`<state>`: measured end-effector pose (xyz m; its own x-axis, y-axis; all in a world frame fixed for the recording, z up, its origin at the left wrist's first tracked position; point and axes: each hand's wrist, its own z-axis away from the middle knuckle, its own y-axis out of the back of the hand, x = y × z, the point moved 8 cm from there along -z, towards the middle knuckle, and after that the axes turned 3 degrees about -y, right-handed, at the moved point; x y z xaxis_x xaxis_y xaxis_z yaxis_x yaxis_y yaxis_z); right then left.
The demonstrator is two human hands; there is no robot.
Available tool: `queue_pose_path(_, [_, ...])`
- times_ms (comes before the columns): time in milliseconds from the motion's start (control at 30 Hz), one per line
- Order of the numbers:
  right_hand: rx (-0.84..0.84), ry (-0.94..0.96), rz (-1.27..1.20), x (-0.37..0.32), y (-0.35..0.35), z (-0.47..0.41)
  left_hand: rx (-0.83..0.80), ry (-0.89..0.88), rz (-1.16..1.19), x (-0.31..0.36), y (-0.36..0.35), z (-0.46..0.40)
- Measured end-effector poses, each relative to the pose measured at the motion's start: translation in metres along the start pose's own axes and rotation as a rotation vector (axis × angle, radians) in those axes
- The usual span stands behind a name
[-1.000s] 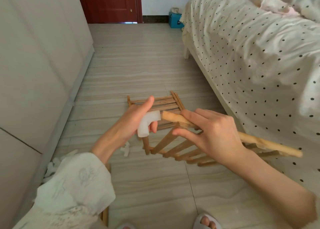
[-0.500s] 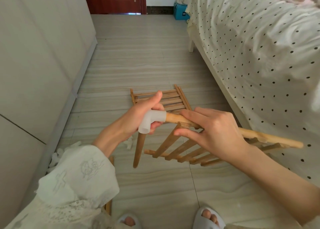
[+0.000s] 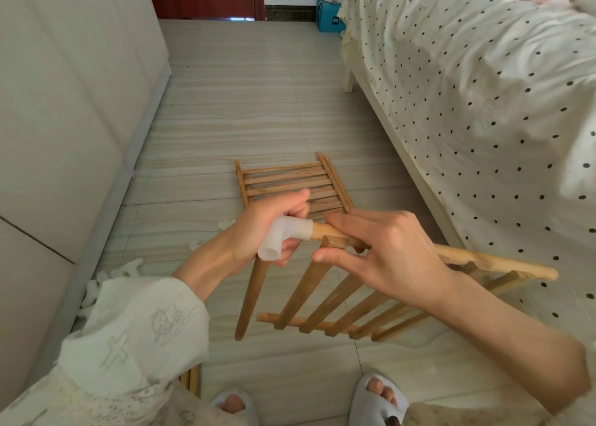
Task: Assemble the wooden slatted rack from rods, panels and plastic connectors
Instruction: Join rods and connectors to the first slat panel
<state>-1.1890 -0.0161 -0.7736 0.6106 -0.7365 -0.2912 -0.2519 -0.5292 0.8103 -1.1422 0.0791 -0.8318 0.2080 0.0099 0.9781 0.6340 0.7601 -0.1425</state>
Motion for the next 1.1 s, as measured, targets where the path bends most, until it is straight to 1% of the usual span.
queue_pose_path(200, [0.003,-0.024,0.009,-0.002,0.001,0.004,0.004,0.004,-0.013,0.001,-0.003,0.004])
queue_pose_path(267, [-0.002,-0.049,0.026,0.0,0.0,0.003,0.093,-0.032,-0.024,0.002,0.002,0.001])
queue_pose_path(367, [-0.052,-0.116,0.039,0.012,-0.004,-0.002,0.329,-0.097,-0.048,0.005,0.019,-0.002])
queue_pose_path(433, [-0.078,-0.136,0.025,0.019,-0.008,-0.002,0.38,-0.1,-0.103,0.008,0.024,-0.003])
queue_pose_path(500, [-0.085,-0.136,0.005,0.02,-0.011,-0.001,0.365,-0.083,-0.177,0.01,0.024,0.0])
queue_pose_path(567, [-0.074,-0.131,-0.005,0.019,-0.012,0.0,0.308,-0.062,-0.236,0.01,0.022,0.002])
queue_pose_path(667, [-0.079,-0.088,0.043,0.014,-0.013,0.001,0.237,-0.009,-0.216,0.004,0.013,0.006])
queue_pose_path(733, [-0.062,-0.043,0.089,0.009,-0.011,0.001,0.276,-0.003,-0.135,0.003,0.013,0.009])
queue_pose_path(800, [-0.01,-0.019,0.101,0.002,-0.007,0.002,0.357,0.005,-0.018,0.002,0.015,0.014])
queue_pose_path(833, [0.012,-0.018,0.095,-0.001,-0.004,0.003,0.391,0.02,0.041,0.0,0.017,0.016])
queue_pose_path(900, [0.03,-0.039,0.086,-0.007,-0.004,0.005,0.405,0.068,0.114,-0.002,0.016,0.02])
queue_pose_path(1100, [0.026,-0.083,0.112,-0.015,-0.011,0.01,0.322,0.206,0.038,-0.007,0.008,0.027])
